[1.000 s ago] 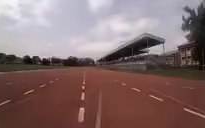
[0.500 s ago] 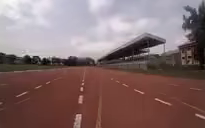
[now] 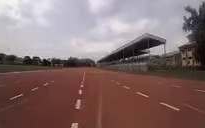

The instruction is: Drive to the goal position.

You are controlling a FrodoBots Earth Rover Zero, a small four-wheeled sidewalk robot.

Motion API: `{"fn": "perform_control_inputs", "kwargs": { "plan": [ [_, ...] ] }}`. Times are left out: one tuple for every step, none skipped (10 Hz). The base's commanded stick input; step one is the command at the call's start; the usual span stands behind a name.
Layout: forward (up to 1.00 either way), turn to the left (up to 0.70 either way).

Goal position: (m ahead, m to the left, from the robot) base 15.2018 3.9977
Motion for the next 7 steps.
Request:
{"fn": "perform_control_inputs", "kwargs": {
  "plan": [
    [0.45, 0.01],
    [0.45, 0.01],
    [0.45, 0.01],
    [0.45, 0.01],
    [0.45, 0.01],
    [0.45, 0.01],
    [0.45, 0.01]
  ]
}}
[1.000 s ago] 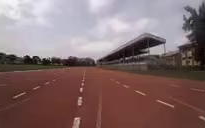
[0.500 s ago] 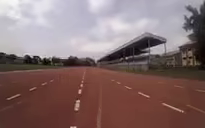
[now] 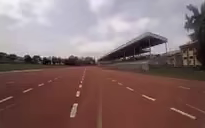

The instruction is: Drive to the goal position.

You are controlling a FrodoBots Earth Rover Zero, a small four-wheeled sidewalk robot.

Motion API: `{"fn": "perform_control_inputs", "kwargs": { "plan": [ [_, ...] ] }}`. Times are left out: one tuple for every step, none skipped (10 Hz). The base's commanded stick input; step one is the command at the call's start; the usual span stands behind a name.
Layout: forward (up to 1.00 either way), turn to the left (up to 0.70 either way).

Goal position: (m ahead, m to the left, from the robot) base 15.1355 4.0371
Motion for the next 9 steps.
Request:
{"fn": "perform_control_inputs", "kwargs": {
  "plan": [
    [0.45, 0.01],
    [0.45, 0.01],
    [0.45, 0.01],
    [0.45, 0.01],
    [0.45, 0.01],
    [0.45, 0.01],
    [0.45, 0.01],
    [0.45, 0.01],
    [0.45, 0.01]
  ]
}}
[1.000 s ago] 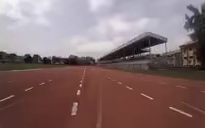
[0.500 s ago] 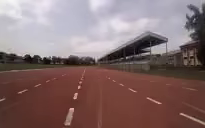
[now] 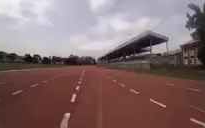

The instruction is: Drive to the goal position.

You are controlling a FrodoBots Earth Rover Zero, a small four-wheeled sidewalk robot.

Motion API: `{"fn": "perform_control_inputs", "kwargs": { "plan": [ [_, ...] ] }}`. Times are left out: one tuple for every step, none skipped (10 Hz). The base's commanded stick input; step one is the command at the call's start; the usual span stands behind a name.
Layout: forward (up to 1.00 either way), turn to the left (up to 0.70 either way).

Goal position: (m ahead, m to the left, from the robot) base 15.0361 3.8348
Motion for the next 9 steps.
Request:
{"fn": "perform_control_inputs", "kwargs": {
  "plan": [
    [0.45, 0.01],
    [0.45, 0.01],
    [0.45, 0.01],
    [0.45, 0.01],
    [0.45, 0.01],
    [0.45, 0.01],
    [0.45, 0.01],
    [0.45, 0.01],
    [0.45, 0.01]
  ]
}}
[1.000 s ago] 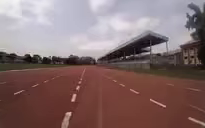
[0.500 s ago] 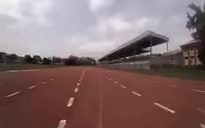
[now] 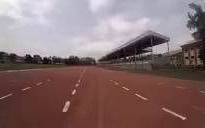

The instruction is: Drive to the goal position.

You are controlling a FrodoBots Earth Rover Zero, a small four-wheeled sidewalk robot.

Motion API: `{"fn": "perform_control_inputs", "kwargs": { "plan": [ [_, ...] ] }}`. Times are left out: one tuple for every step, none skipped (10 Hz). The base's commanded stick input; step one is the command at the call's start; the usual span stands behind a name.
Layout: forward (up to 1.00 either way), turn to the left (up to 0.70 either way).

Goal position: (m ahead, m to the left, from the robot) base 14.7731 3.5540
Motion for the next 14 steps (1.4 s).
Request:
{"fn": "perform_control_inputs", "kwargs": {
  "plan": [
    [0.45, 0.01],
    [0.45, 0.01],
    [0.45, 0.01],
    [0.45, 0.01],
    [0.45, 0.01],
    [0.45, 0.01],
    [0.45, 0.01],
    [0.45, 0.01],
    [0.45, 0.01],
    [0.45, 0.01],
    [0.45, 0.01],
    [0.45, 0.01],
    [0.45, 0.01],
    [0.45, 0.01]
  ]
}}
